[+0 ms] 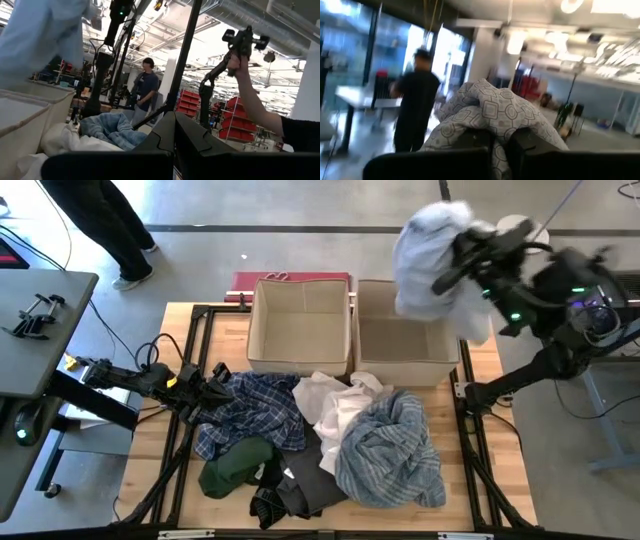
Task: Sort clothes
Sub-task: Put the white patient gown into the right brown bin, then put the blue stripe long sleeve shirt into the right brown bin
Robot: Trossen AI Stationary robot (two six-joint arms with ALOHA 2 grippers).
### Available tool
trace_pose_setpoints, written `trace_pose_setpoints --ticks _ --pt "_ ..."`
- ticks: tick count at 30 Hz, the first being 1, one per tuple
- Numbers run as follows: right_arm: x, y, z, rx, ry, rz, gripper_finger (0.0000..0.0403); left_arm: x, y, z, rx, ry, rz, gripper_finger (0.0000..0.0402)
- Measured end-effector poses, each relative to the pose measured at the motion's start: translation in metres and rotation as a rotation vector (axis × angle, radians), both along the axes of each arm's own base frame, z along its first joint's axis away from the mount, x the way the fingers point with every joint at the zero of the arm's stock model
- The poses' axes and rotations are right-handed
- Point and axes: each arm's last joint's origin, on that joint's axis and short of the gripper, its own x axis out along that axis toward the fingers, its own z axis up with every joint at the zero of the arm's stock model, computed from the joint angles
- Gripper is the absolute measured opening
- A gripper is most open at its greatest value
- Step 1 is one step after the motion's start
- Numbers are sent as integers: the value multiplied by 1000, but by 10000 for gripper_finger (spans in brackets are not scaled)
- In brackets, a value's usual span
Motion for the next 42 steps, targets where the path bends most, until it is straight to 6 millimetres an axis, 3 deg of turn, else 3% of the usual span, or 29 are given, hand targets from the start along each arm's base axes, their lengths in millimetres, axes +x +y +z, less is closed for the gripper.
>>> trace_pose_setpoints --ticks 5,11,19,22,24,27,29,33,37,39,42 --pt "16 -26 -44 227 186 63 3 0 0 0 1 1 0 0" --pt "33 -72 -144 583 506 -12 7 0 0 0 0 0 0 0" --pt "28 -125 -281 838 705 -154 10 0 0 0 -6 2 -3 0" --pt "21 -136 -317 895 789 -212 15 0 0 0 -5 7 -3 0" --pt "18 -141 -330 939 825 -233 32 0 0 -1 -3 13 -3 0" --pt "15 -144 -336 1028 881 -231 81 1 0 -2 -7 19 9 0" --pt "17 -147 -323 1036 897 -232 120 1 1 -2 -12 25 25 0" --pt "20 -144 -276 979 878 -292 184 1 1 -2 -20 29 48 0" --pt "19 -124 -214 854 771 -333 208 1 1 -2 -22 29 50 0" --pt "19 -109 -191 810 695 -277 209 1 1 -2 -22 29 49 0" --pt "22 -89 -174 843 619 -75 204 1 1 -2 -22 29 49 0"
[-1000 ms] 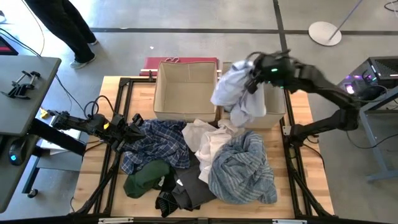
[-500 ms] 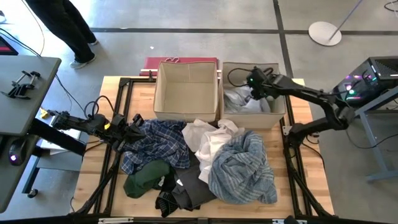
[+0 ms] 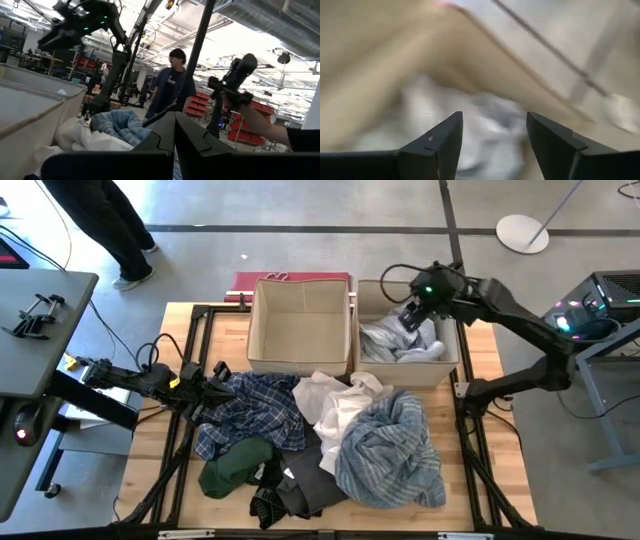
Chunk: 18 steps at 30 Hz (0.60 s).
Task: Sort clothes
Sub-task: Put the blue stripe long sleeve shirt into the right brown bin
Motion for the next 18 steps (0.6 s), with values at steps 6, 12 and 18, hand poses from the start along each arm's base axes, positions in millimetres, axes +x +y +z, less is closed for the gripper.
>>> trace_pose_setpoints --ticks 6,12,18 --pt "22 56 -1 286 -129 515 193 0 0 0 0 0 0 0" --pt "49 155 -27 240 -193 928 188 0 0 0 -35 6 -1 0" --pt "47 219 -88 230 -221 1025 189 0 2 0 -73 13 54 0"
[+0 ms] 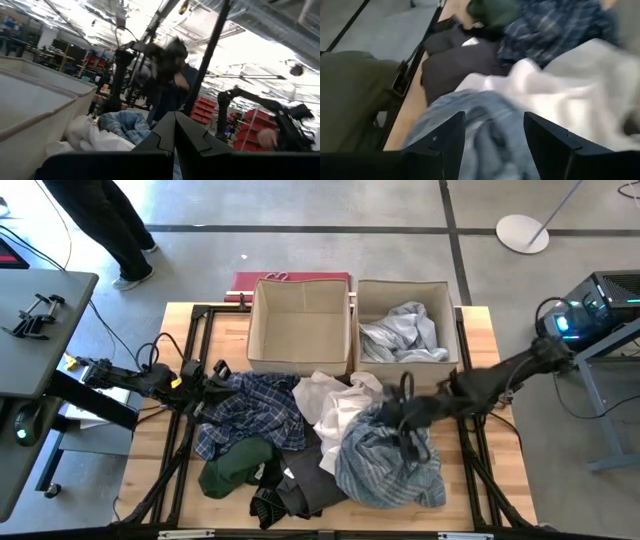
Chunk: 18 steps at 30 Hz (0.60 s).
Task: Sort clothes
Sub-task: Put the blue stripe long sleeve shirt into the right brown bin
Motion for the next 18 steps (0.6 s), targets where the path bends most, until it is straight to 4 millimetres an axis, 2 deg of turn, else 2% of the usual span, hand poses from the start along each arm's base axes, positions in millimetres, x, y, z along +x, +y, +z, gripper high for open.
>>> trace_pose_setpoints --ticks 2,4,8,12,15,18 --pt "-4 7 -22 44 45 -24 194 0 0 0 -6 1 12 0" --pt "-8 6 -38 85 120 -85 207 0 0 0 -31 5 6 0" --pt "-9 -6 -50 65 188 -161 257 0 0 0 -36 9 4 0" --pt "-8 -12 -64 -22 217 -134 299 0 0 0 -29 7 7 0" --pt "-8 -10 -91 -80 308 -45 299 0 0 0 -27 6 9 0" --pt "-6 -4 -121 -97 389 -6 272 0 1 0 18 -3 30 0"
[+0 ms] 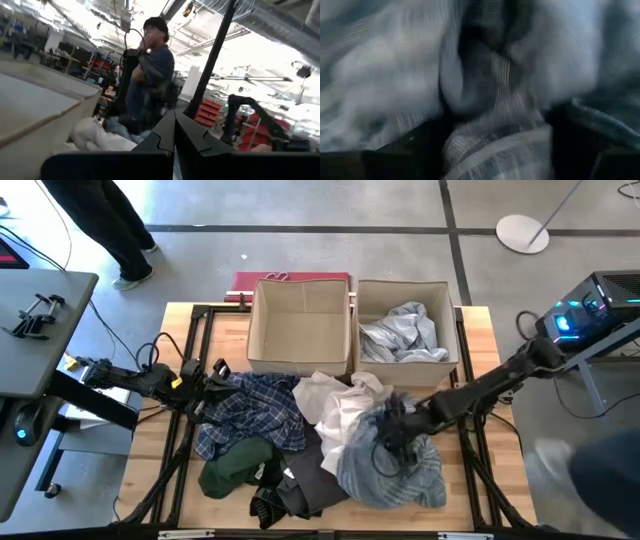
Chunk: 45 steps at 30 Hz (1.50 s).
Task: Sort clothes
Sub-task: Put the blue stripe long sleeve shirt into the right brown bin
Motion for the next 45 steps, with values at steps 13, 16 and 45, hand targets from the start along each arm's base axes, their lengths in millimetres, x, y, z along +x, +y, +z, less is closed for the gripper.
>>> trace_pose_setpoints --ticks 13,16,45 --pt "24 32 26 -2 67 44 27 1 0 -3 43 34 12 0" --pt "25 39 77 -47 -49 55 39 1 0 -4 44 37 11 0" --pt "-62 -35 440 -857 -1367 -443 21 1 0 -4 105 40 29 0"
